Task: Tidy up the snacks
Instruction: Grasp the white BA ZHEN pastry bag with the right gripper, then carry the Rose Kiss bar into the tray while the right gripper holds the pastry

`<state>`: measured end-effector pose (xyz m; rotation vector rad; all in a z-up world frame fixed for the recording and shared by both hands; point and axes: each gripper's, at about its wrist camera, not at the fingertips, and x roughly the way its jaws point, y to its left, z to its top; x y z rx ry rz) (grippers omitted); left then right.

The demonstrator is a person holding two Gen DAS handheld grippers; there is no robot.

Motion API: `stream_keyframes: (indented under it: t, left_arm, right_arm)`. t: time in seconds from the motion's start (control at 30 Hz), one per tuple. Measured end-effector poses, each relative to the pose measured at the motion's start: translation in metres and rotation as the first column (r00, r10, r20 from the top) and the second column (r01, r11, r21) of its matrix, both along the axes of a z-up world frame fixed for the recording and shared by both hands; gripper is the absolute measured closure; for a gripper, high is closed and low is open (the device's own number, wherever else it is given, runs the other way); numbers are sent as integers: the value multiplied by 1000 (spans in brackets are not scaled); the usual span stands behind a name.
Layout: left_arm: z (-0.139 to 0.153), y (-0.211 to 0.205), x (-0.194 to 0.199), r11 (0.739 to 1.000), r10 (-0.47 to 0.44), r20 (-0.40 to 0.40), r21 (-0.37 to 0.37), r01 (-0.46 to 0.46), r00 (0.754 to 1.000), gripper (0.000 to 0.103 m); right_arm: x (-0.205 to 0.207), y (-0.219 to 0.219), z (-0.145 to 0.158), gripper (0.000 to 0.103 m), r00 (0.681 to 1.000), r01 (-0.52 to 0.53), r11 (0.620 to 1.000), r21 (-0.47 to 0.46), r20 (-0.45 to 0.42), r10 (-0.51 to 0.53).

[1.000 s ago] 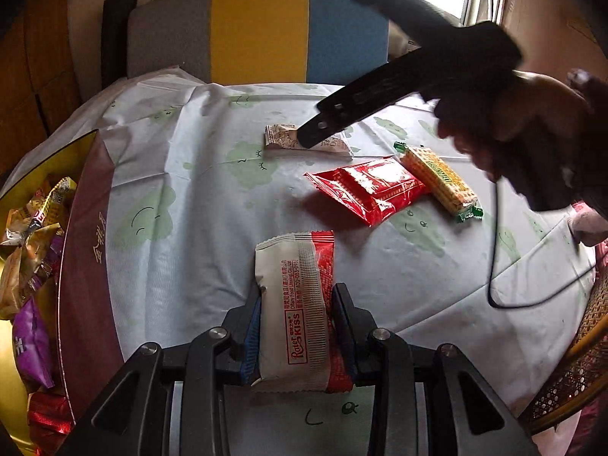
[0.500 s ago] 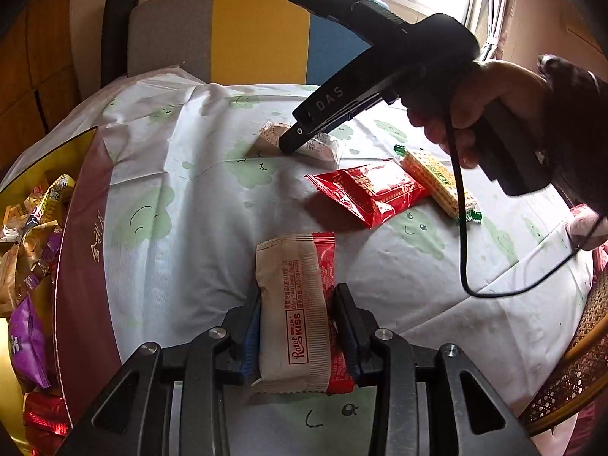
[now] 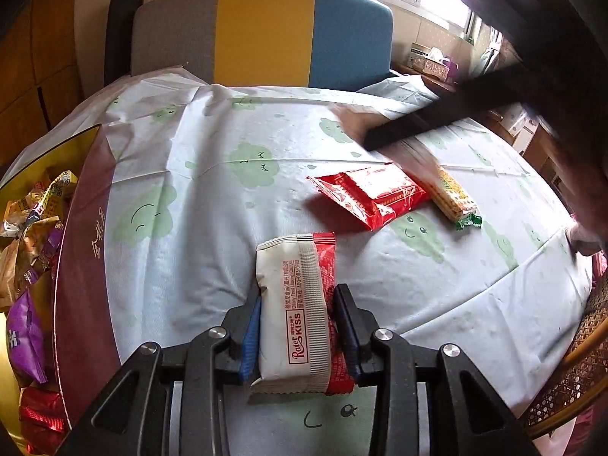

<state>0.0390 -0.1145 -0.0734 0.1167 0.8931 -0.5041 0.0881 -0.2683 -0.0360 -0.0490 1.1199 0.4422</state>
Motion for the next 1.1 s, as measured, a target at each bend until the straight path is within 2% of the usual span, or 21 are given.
stream_keyframes:
  t: [0.17, 0.23, 0.37, 0.47, 0.7, 0.9, 1.0, 1.1]
  left_arm:
    - [0, -2, -1, 1000, 4, 0, 13, -4, 1000, 66]
    - [1, -5, -1, 1000, -2, 1, 30, 1, 1000, 67]
    - [5, -8, 1, 998, 5, -21, 61, -4, 1000, 68]
    - [12, -5, -2, 999, 5, -30, 41, -3, 1000, 69]
    - [47, 17, -10, 999, 34, 21, -4, -34, 999, 69]
    - [73, 77, 5, 979, 193, -1, -70, -193, 981, 68]
    - [80, 121, 12, 951, 297, -26, -87, -298, 954, 68]
    - [77, 164, 14, 910, 404, -46, -82, -407, 914, 68]
  right_arm:
    - [-31, -8, -29, 63, 995, 33, 999, -13, -88, -34]
    - [-35, -9, -44, 63, 992, 53, 997, -47, -110, -58]
    - [-44, -4, -50, 62, 997, 29, 996, -89, -66, -35]
    - [-48, -2, -51, 62, 999, 18, 995, -98, -49, -23]
    - [-51, -1, -52, 62, 999, -2, 993, -119, -33, -2]
    - [-47, 7, -55, 61, 1000, -14, 991, -133, -23, 11]
    - [-47, 10, -57, 61, 1000, -16, 990, -138, -23, 13]
    - [-47, 12, -57, 61, 1000, -20, 989, -144, -20, 17]
